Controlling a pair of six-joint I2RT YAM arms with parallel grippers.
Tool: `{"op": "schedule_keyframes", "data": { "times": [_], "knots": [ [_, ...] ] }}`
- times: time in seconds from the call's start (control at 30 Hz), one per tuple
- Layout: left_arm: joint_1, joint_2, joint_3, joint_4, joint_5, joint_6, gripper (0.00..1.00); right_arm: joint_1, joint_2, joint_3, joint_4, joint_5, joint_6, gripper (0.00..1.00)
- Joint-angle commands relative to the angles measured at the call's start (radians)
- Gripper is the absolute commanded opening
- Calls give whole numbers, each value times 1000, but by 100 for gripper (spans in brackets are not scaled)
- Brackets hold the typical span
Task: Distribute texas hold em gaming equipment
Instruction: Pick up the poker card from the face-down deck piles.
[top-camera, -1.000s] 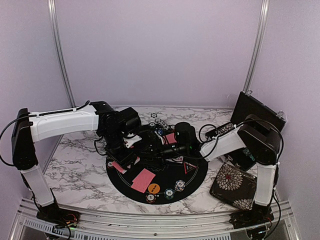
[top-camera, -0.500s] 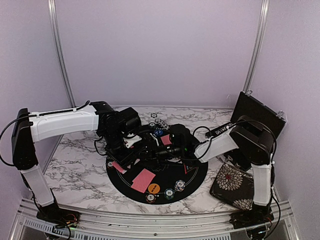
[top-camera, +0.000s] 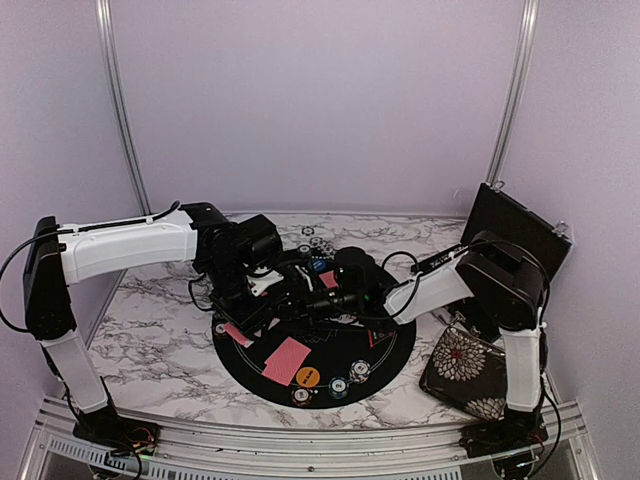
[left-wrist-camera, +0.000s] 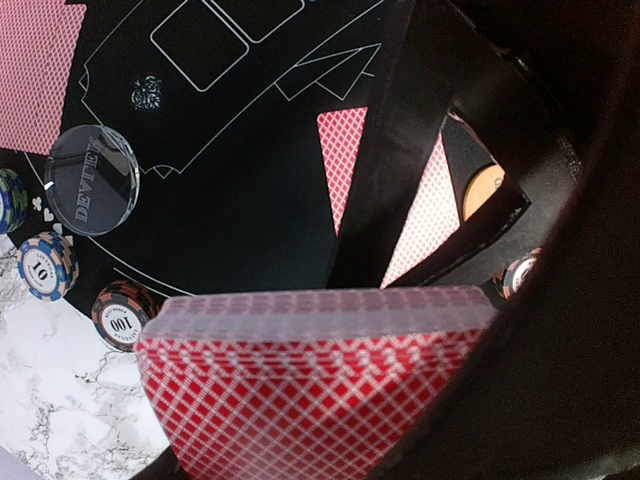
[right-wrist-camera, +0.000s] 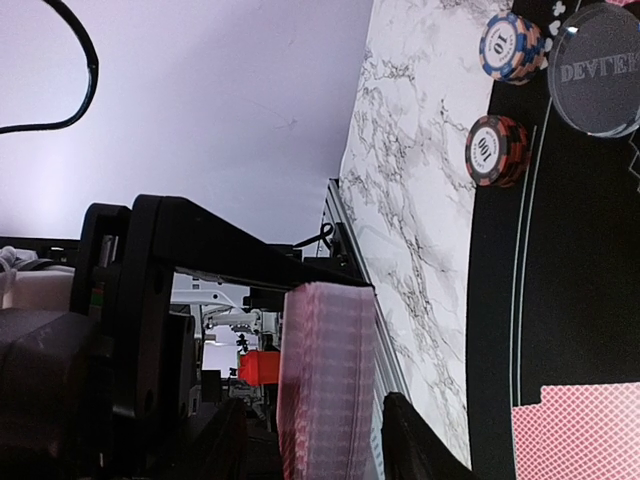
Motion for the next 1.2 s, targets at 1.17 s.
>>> {"op": "schedule_keyframes", "data": {
  "times": [1.17],
  "knots": [
    [-3, -22, 5, 4, 5, 14, 44, -29, -23, -9, -121, 61, -110, 36]
  ]
}}
